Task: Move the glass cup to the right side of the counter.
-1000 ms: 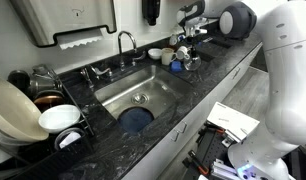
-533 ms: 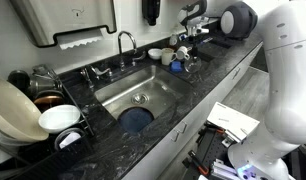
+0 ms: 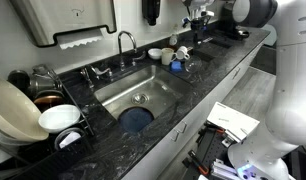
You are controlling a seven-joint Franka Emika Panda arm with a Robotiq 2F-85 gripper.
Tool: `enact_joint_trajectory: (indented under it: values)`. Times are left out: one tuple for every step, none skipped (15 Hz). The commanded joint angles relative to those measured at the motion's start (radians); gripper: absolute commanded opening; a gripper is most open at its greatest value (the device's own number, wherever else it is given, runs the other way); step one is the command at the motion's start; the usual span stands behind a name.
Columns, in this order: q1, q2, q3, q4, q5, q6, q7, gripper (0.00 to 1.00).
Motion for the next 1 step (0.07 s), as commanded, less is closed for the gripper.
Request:
enact_joint_trajectory:
  values:
    - [0.009,-0.080,0.024,-0.010,-0.026,-0.118,-0.109,1.00]
